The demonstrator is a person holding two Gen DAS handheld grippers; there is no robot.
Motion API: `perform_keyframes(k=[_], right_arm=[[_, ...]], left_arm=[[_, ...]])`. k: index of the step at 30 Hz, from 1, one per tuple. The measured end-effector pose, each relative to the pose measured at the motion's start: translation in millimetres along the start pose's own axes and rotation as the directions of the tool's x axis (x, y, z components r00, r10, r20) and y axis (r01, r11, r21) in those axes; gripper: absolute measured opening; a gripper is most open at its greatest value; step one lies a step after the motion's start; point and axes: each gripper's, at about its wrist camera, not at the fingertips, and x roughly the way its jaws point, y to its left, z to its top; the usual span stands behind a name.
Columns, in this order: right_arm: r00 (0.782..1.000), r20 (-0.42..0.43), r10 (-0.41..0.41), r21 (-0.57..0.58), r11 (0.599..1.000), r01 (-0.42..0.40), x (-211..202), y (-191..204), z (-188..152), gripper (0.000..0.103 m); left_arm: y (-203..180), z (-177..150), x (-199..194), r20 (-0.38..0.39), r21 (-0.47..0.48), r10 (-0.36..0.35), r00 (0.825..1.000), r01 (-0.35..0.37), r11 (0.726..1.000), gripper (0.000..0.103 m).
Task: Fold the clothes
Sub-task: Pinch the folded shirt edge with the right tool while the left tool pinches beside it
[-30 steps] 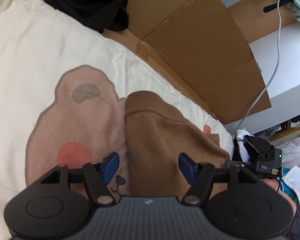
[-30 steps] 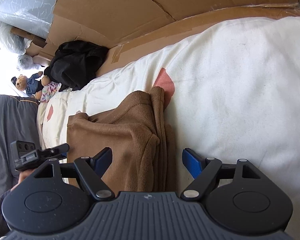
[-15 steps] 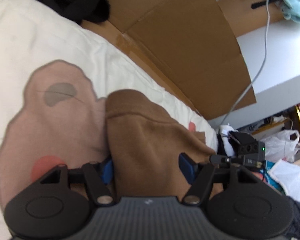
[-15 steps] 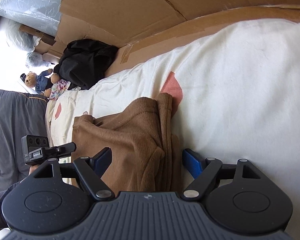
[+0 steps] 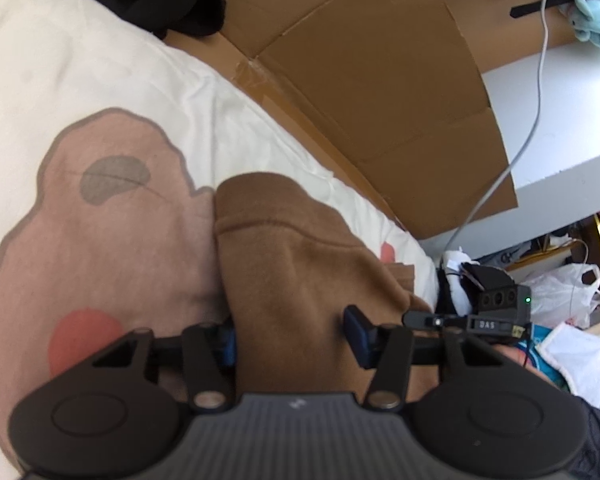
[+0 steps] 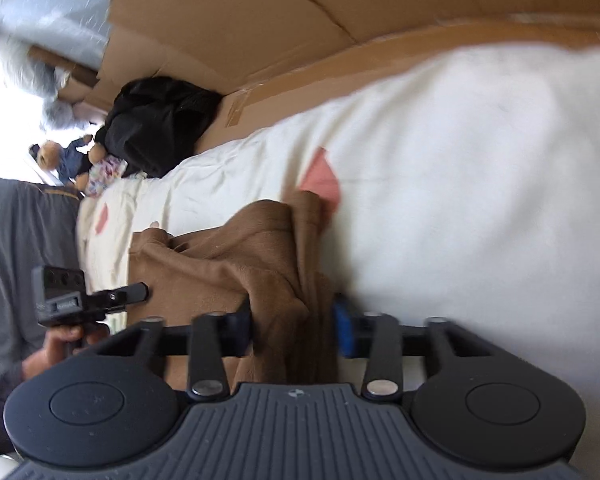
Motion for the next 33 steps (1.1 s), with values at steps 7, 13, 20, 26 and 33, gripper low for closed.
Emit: perform_keyframes(k=[7,13,20,26,33], right_arm=[[1.000,-0.018,-0.008,-0.032,0.999,0.008,9.5,6.1,1.1,0.037],[0.997,-0.011,-0.074,-0.074,0.995,0.073,9.6,20.4,-2.1,0.020],[0.993,0.029,-0.111,-0.137,0.984,0.114,-3.0,49.3,-6.3,0.016],[0.993,0.081,-0.080,-0.170,0.981,0.093,-30.0,71.8,-16.6,0.016],[0.992,0.120,-0.047,-0.216,0.974,0.072,-70.2,111.6,-36.5,0.016]], left_arm=[[-1.6,2.3,5.3,0.010,0.019,0.017,1.000,-0.017,1.000,0.040],[-5.7,0.6,-1.7,0.027,0.034,0.042,0.999,-0.043,0.998,0.008],[-25.9,-3.5,-15.4,0.065,0.079,0.055,0.996,-0.060,0.995,0.007],[-50.7,-11.3,-37.0,0.105,0.112,0.021,0.994,-0.032,0.993,0.007],[-92.8,-28.5,-75.8,0.116,0.157,0.008,0.993,-0.026,0.987,0.006]])
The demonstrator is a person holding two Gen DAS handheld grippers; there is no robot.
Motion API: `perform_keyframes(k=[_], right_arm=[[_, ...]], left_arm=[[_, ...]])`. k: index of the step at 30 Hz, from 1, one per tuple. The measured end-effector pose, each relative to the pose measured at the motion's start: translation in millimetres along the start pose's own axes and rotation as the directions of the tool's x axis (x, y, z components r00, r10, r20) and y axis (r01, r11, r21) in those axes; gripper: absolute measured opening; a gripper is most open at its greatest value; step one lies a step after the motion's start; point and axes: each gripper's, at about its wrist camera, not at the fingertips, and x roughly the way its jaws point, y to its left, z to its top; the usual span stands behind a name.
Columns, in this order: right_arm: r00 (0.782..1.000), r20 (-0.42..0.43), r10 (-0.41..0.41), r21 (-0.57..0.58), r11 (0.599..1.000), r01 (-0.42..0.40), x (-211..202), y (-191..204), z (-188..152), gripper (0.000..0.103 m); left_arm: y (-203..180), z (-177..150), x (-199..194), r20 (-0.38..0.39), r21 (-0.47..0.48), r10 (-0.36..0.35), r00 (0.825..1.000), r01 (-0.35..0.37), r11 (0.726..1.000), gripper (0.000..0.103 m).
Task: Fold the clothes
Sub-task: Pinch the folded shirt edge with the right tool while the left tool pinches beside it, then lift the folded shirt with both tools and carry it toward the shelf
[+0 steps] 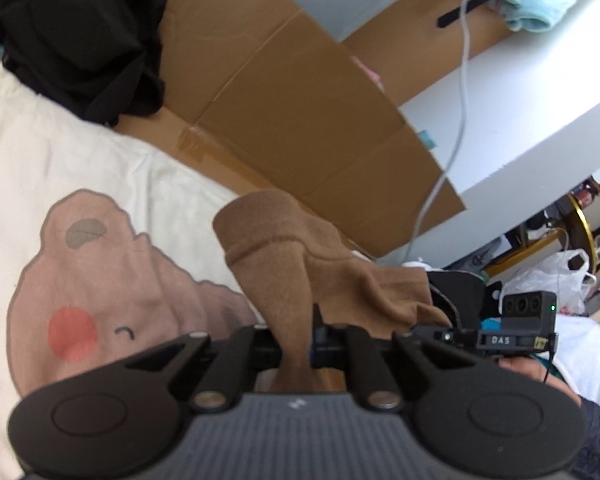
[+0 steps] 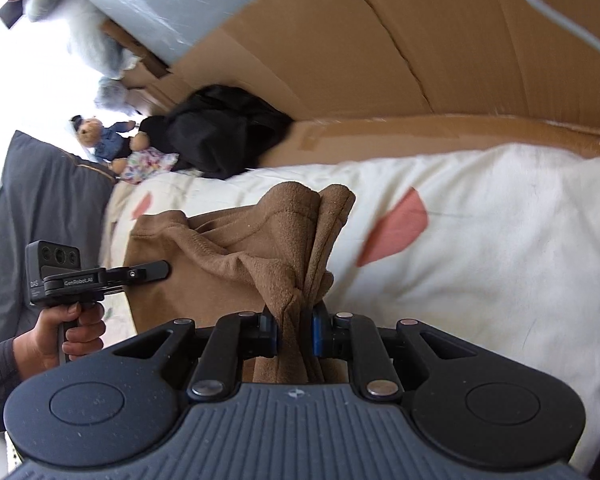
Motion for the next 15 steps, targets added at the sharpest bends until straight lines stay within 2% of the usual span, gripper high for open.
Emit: perform_keyframes(k=[6,8,10,15], right_arm=[[1.000,-0.016,0.024,-0.062,0.998,-0.025,-44.9,41.8,-13.9,0.016],[1.000,-0.021,0.015,-0.088,0.996,-0.016,-59.4,53.7,-18.0,0.016],[1.000,-0.026,0.003,-0.112,0.994,-0.006,-75.2,66.1,-22.0,0.016],[1.000,-0.024,-0.010,-0.143,0.990,0.007,-105.9,90.5,-31.2,0.016]], left_arm=[[-50.9,-8.7,-42.9,-0.031,0.076,-0.004,0.999,0.007,0.997,0.006],[-66.1,-14.6,-54.0,-0.040,0.068,0.000,0.999,0.002,0.998,0.006],[-90.7,-22.4,-63.9,-0.054,0.097,0.026,0.998,-0.021,0.995,0.006],[-132.3,-25.7,-87.5,-0.056,0.162,0.029,0.998,-0.019,0.987,0.006]])
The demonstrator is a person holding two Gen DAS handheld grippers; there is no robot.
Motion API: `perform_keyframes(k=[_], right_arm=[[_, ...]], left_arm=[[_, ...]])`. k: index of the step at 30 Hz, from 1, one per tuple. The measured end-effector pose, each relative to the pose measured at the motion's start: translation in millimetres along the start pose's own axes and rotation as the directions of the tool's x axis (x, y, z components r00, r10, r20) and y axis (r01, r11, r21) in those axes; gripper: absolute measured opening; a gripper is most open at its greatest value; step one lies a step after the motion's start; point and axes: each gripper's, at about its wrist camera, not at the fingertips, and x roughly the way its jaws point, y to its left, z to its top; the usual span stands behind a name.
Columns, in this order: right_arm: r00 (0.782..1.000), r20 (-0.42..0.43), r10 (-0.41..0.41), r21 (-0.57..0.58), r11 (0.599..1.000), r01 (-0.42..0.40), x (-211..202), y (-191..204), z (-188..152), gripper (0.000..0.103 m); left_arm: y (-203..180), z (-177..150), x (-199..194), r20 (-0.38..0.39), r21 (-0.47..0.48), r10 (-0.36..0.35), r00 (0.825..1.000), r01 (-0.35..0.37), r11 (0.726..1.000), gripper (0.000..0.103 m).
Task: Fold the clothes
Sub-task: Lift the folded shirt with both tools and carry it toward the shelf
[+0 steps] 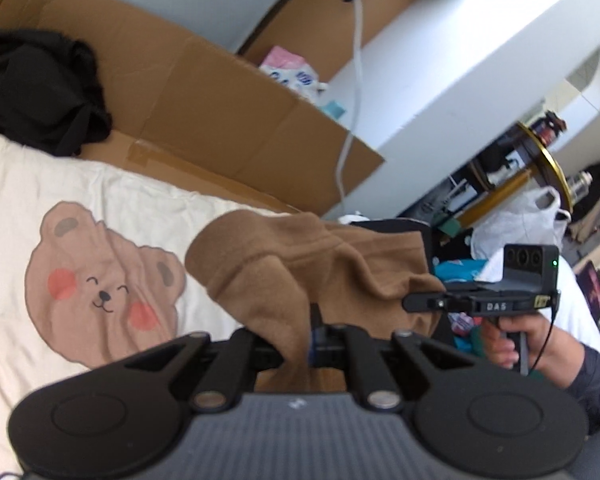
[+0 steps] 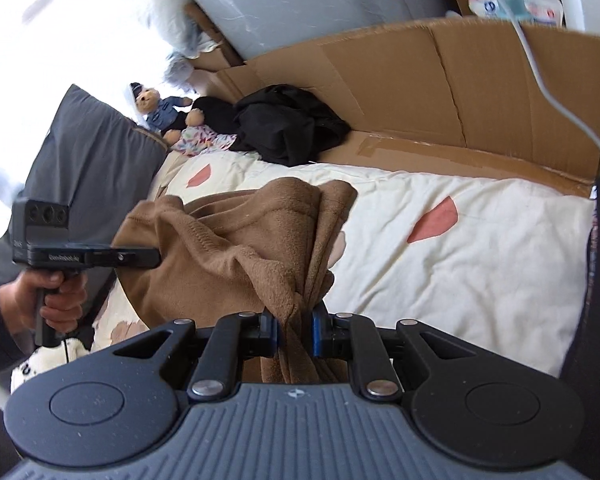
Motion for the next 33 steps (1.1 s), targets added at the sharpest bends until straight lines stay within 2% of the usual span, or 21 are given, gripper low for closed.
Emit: perform_keyframes(k=[4,7,11,14,20,26,33], right_arm=[[1.000,0.016,-0.002,-0.018,1.000,0.002,-26.0,16.6,-5.0,0.016],[0.999,0.049,-0.010,-0.043,0.999,0.013,-49.4,32.7,-5.4,0.016],[0.991,0.128,-0.025,-0.072,0.997,0.035,-88.3,55.9,-0.8,0.016],[0.982,0.186,-0.039,-0.088,0.994,0.057,-116.4,70.3,4.2,0.015],[0.952,0.297,-0.077,-0.103,0.988,0.112,-175.8,92.1,13.4,0.015],[0.922,0.373,-0.106,-0.094,0.984,0.151,-230.0,92.2,15.4,0.015],[0.890,0.420,-0.175,-0.081,0.970,0.229,-287.3,87.2,10.4,0.015]], left_arm=[[-23.9,5.1,-23.0,0.014,0.001,-0.016,1.000,0.016,1.000,0.006],[-49.2,10.2,-36.4,0.012,0.053,-0.003,1.000,0.002,0.999,0.006],[-80.7,20.3,-63.1,0.088,0.094,-0.053,0.995,0.044,0.995,0.006],[-106.6,29.4,-81.3,0.149,0.133,-0.085,0.985,0.065,0.989,0.006],[-156.0,36.9,-99.5,0.207,0.188,-0.152,0.967,0.113,0.976,0.006],[-207.4,50.0,-101.0,0.199,0.259,-0.190,0.962,0.135,0.956,0.006],[-259.9,61.0,-68.4,0.190,0.305,-0.268,0.944,0.203,0.931,0.006]])
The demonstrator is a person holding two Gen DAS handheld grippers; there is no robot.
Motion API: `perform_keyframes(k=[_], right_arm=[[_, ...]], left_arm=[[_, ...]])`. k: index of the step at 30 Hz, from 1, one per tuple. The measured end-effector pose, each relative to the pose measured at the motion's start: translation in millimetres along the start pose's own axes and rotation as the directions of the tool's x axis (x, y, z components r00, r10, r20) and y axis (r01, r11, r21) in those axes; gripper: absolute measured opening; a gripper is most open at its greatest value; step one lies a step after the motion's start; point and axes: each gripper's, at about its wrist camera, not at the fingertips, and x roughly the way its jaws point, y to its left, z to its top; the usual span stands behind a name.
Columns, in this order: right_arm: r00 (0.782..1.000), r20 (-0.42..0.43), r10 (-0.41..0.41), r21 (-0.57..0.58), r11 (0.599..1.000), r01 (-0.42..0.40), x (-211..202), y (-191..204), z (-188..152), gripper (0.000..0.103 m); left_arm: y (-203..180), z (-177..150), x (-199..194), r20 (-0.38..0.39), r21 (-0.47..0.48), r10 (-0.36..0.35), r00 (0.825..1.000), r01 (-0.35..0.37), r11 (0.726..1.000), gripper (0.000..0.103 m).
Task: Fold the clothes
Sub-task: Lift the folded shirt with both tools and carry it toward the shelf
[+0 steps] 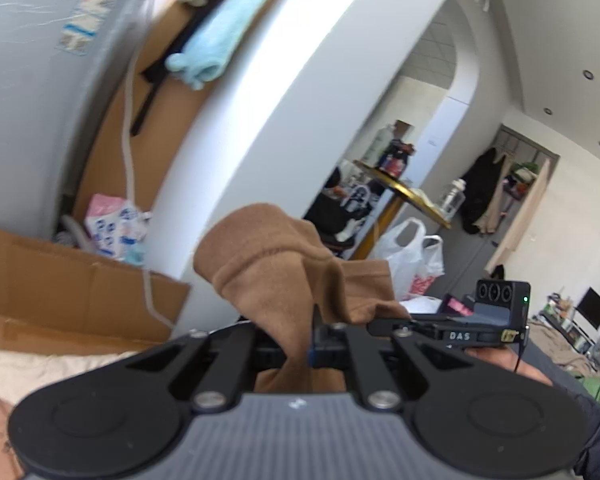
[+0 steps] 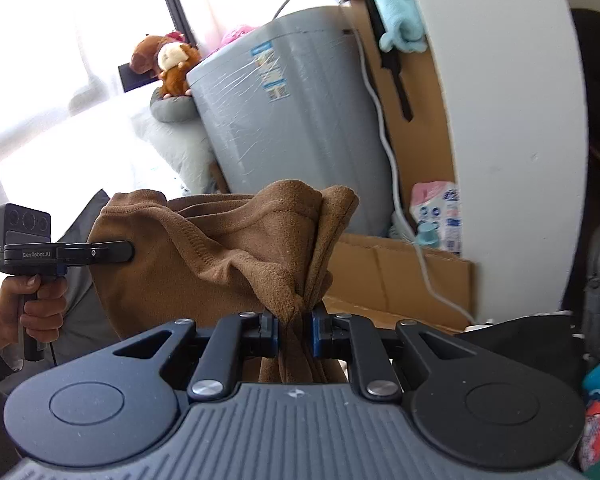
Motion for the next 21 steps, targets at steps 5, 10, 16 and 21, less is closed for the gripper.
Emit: perform_keyframes(k=[5,10,16,21], right_arm=[[0.997,0.031,-0.071,0.012,0.997,0.071,-40.1,-23.3,1.8,0.015],[0.989,0.040,-0.141,0.036,0.989,0.140,-69.9,-48.3,-5.6,0.015],[0.974,0.065,-0.217,0.099,0.973,0.210,-93.6,-76.5,-28.6,0.015],[0.956,0.096,-0.277,0.167,0.951,0.258,-93.6,-97.2,-49.3,0.015]], left_arm=[[-18.7,-4.3,41.4,-0.016,0.004,-0.068,0.998,0.068,0.998,0.006],[-33.6,-16.3,82.3,-0.042,0.013,-0.129,0.991,0.130,0.991,0.006],[-40.3,-37.7,127.3,-0.087,0.003,-0.165,0.982,0.166,0.986,0.006],[-41.1,-56.4,157.8,-0.155,0.028,-0.142,0.978,0.148,0.989,0.006]])
